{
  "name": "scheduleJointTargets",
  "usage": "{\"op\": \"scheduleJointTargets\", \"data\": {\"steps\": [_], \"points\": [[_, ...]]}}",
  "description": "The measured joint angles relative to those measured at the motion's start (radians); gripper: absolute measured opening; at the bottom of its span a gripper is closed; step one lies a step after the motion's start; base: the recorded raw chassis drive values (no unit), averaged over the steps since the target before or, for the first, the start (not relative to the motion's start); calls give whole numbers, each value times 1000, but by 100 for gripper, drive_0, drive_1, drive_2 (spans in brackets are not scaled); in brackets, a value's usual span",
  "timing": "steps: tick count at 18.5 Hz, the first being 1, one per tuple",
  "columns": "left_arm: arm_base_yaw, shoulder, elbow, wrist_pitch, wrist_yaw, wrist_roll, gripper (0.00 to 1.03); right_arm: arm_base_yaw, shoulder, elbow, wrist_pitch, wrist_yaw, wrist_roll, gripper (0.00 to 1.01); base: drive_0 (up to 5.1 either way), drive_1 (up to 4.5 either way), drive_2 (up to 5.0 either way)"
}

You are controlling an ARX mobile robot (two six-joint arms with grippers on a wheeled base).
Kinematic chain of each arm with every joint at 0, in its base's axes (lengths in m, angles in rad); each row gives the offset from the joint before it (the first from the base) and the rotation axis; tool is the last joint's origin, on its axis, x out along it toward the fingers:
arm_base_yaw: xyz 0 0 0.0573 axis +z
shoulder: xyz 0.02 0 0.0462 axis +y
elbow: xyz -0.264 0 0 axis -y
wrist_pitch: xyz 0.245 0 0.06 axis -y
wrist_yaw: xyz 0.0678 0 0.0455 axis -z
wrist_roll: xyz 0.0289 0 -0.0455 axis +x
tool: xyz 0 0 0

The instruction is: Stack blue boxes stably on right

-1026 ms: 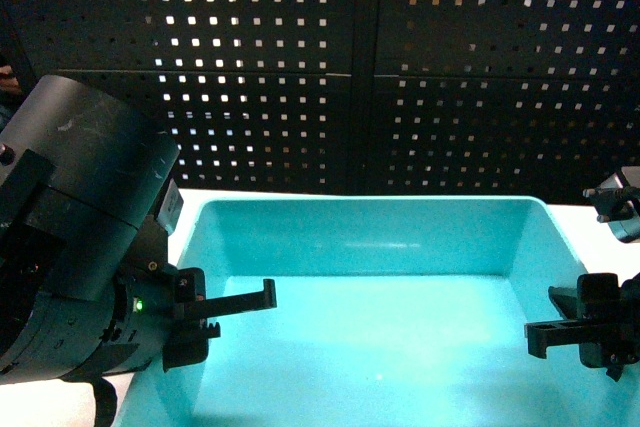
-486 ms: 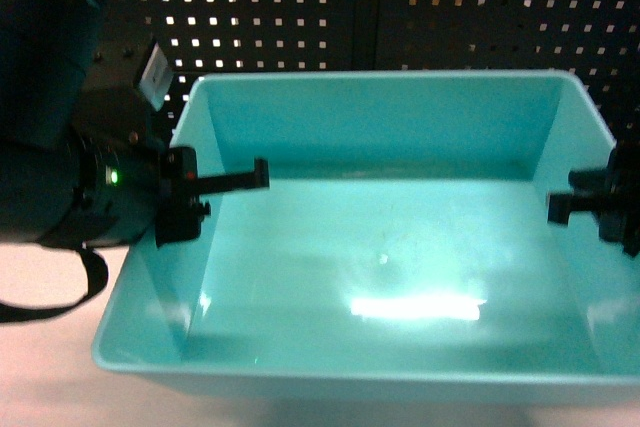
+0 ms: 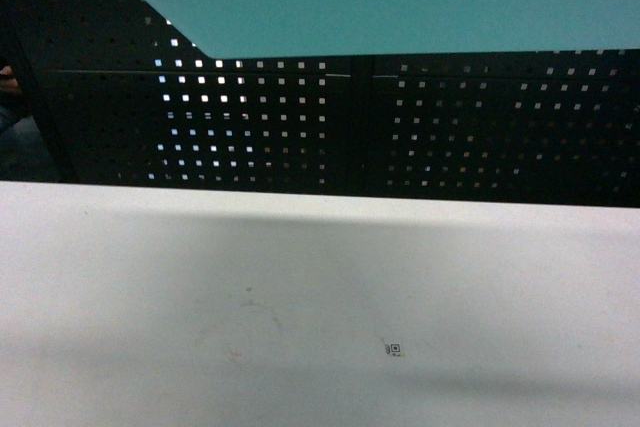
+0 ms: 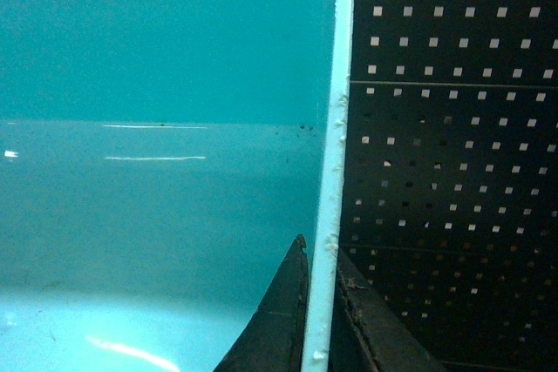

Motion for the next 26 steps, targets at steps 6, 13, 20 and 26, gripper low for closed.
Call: {"op": "scheduleJointTargets", "data": {"steps": [6, 13, 20, 26], "points": [[1, 10, -19, -7, -5, 18, 2, 0, 12, -16, -6, 0, -2, 7, 0, 0, 0], [-1, 10, -19, -7, -5, 22, 2, 0, 11, -16, -7, 3, -2, 7, 0, 0, 0], [-1, 10, -19, -7, -5, 23, 2, 0, 11, -16, -8, 3, -2, 7, 0, 0, 0], [-1, 10, -19, -7, -5, 25, 2, 0, 12, -16, -8, 3, -1, 7, 0, 0, 0]]}}
